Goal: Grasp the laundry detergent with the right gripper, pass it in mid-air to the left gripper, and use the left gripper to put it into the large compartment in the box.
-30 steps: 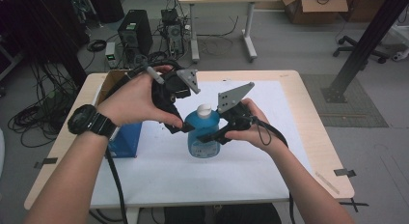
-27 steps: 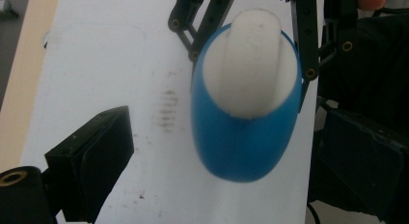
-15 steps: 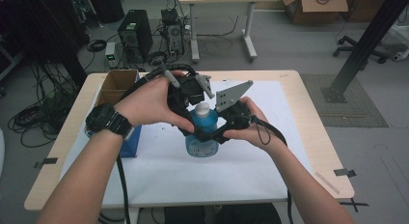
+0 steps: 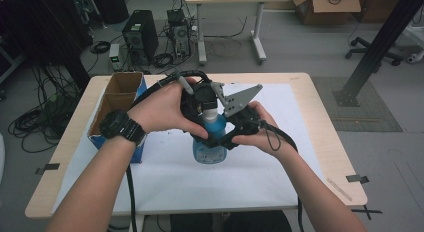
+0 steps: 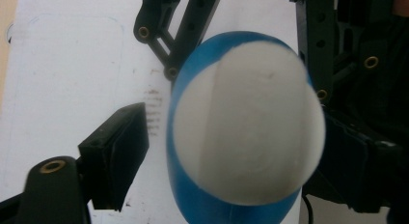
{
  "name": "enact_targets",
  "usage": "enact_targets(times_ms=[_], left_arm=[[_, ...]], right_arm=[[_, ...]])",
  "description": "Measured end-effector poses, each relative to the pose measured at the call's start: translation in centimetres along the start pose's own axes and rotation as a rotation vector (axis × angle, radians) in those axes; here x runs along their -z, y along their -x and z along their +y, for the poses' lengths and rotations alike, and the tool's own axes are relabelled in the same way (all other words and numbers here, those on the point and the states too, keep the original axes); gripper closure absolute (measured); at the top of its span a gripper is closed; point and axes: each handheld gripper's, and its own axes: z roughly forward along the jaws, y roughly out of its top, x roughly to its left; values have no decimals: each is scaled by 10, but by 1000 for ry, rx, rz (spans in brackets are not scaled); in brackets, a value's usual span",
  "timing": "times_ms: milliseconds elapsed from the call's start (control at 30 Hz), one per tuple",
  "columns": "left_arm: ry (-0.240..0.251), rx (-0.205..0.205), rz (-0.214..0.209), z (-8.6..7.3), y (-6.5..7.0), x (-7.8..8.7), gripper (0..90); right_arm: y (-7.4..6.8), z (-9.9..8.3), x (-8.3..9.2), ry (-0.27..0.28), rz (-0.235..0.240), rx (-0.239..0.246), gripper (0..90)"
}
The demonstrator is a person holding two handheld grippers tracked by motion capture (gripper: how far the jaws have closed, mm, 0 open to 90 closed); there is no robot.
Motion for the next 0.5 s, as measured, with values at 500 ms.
enact_targets(times_ms=[500], left_arm=[[5,-2,-1,0,0,-1,251]], right_arm=[[0,-1,-1,-6,-2,1,423]])
